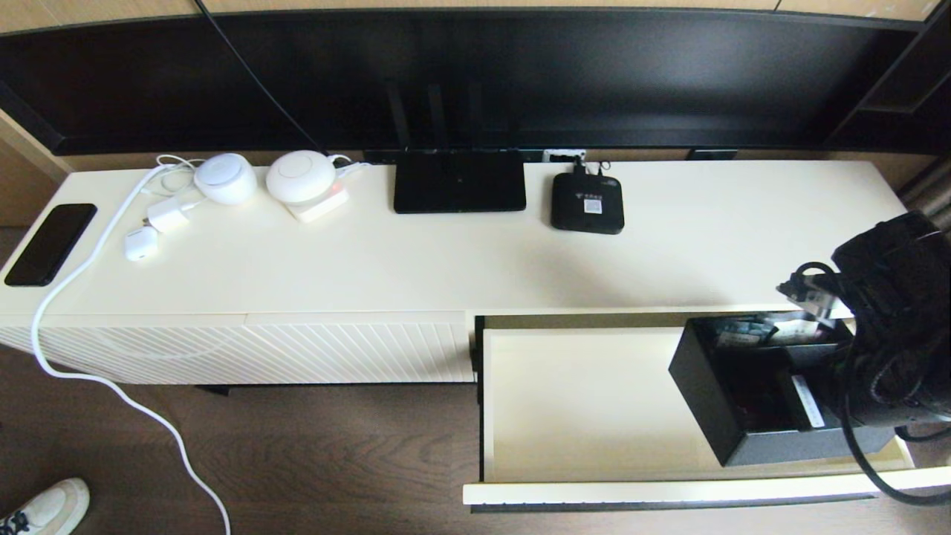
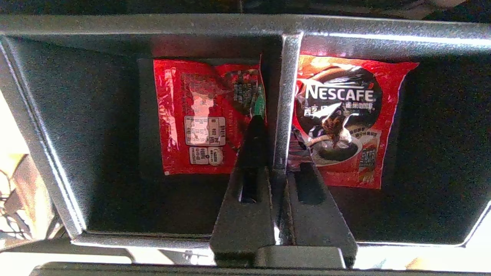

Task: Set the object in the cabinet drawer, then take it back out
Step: Take the storage box out of the drawer and put it on the table

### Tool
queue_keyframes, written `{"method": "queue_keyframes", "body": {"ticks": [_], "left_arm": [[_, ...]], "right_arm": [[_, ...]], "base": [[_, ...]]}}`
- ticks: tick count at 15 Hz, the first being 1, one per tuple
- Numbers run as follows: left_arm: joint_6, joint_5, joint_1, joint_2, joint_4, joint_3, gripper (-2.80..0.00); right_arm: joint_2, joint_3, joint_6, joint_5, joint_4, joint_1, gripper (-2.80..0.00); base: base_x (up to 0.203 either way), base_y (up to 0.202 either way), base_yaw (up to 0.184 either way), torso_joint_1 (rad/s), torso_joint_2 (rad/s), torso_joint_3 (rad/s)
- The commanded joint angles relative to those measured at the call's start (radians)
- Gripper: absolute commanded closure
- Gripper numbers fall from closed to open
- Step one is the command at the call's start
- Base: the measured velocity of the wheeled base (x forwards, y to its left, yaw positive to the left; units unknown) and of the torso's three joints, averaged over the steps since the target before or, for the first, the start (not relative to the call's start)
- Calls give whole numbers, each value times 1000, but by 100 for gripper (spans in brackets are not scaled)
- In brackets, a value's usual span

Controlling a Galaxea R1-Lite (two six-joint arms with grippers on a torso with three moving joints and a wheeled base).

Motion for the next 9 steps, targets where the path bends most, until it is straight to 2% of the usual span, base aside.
{"method": "queue_keyframes", "body": {"ticks": [1,9], "left_arm": [[0,0,0,1,0,0,0],[0,0,0,0,0,1,0]], "right_arm": [[-90,-17,5,-1,18,-8,0],[41,-251,3,-40,-10,-59,0]], "base": [[0,0,0,0,0,0],[0,0,0,0,0,0]]}}
